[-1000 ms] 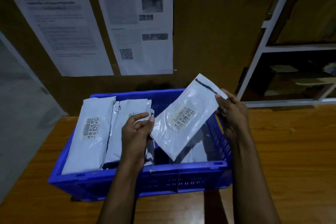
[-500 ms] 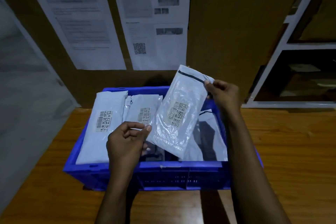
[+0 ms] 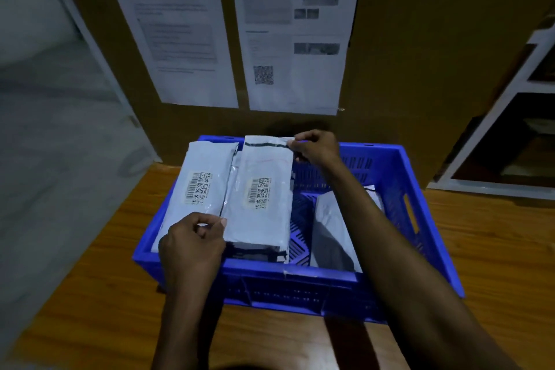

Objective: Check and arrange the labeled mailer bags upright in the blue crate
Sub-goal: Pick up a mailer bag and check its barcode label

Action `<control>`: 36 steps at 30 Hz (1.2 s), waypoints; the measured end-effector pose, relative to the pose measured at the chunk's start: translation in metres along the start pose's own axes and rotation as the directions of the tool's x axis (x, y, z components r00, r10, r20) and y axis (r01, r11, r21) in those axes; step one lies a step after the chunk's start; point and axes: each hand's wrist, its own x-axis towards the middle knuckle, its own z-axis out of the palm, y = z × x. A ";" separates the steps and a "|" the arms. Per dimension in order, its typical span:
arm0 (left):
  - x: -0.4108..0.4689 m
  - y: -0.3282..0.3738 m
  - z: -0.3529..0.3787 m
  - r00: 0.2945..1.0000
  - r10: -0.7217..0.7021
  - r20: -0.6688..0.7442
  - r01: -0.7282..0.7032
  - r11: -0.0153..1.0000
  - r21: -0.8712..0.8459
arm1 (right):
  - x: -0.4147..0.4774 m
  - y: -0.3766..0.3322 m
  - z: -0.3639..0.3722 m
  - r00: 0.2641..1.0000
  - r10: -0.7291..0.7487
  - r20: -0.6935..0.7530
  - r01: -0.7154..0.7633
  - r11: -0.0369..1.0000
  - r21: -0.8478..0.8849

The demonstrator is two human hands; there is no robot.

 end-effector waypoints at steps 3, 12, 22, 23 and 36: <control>-0.003 0.003 0.002 0.982 0.121 -0.148 -0.102 0.986 0.130 | 0.001 0.005 0.005 1.000 -0.021 0.000 0.021 0.999 -0.035; 0.004 0.039 0.051 0.805 0.460 0.375 -0.566 0.786 0.251 | -0.004 0.014 -0.024 0.975 -0.219 -0.027 0.198 0.923 -0.329; 0.023 0.042 0.048 0.686 0.284 0.669 -0.589 0.758 0.282 | -0.020 0.018 -0.070 0.979 -0.189 0.072 0.199 0.833 -0.516; 0.024 0.045 0.049 0.693 0.320 0.646 -0.597 0.758 0.264 | -0.020 0.021 -0.076 0.983 -0.166 0.082 0.182 0.802 -0.569; 0.011 0.108 0.110 0.537 0.516 0.668 -0.769 0.625 0.135 | -0.031 0.062 -0.073 0.912 0.410 -0.029 -0.261 0.522 -0.812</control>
